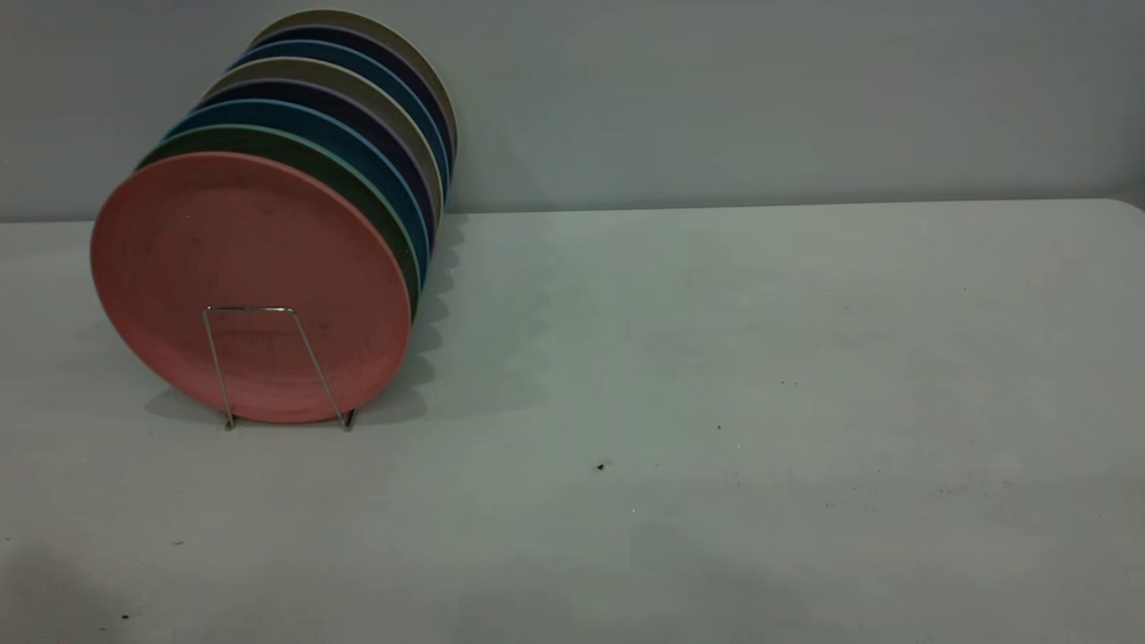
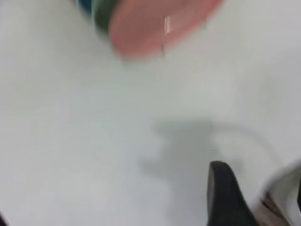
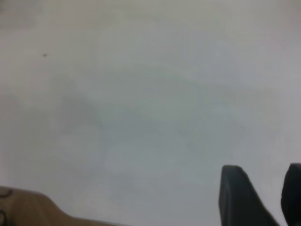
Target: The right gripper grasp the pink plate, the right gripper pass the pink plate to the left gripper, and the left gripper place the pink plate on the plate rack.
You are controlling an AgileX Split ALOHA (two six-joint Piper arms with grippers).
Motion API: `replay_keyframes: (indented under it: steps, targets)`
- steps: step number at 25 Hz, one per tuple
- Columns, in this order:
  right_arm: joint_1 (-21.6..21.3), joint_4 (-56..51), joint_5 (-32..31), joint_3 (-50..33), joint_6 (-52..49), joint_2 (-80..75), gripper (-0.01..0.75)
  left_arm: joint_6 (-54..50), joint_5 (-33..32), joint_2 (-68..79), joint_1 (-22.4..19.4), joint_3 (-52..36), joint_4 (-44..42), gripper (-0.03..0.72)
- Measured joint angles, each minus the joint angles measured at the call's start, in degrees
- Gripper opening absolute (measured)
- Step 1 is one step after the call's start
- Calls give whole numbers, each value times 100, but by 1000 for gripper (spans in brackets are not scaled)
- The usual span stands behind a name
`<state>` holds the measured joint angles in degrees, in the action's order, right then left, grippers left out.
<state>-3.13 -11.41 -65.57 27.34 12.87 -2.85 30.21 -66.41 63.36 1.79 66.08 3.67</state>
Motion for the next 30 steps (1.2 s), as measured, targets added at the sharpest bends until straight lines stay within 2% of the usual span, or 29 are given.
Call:
replay_keyframes:
  steps: [4,10,12,22,25,30]
  targets:
    - [308,8,0,0,0,84,239,-749,-46,-256,0,0,-501,404]
    - [794,8,0,0,-8,381,239,-1349,-46,-599,0,-192,-458,404]
    - [825,2,0,0,-8,381,239,-1443,-46,-803,0,-535,-443,404]
    - [825,2,0,0,-33,391,239,-2026,125,-2682,0,-3443,-297,406]
    - [825,2,0,0,-102,391,239,-2404,203,-3330,0,-3802,-265,423]
    - [825,2,0,0,-160,391,239,-2655,275,-4191,0,-3821,-270,445]
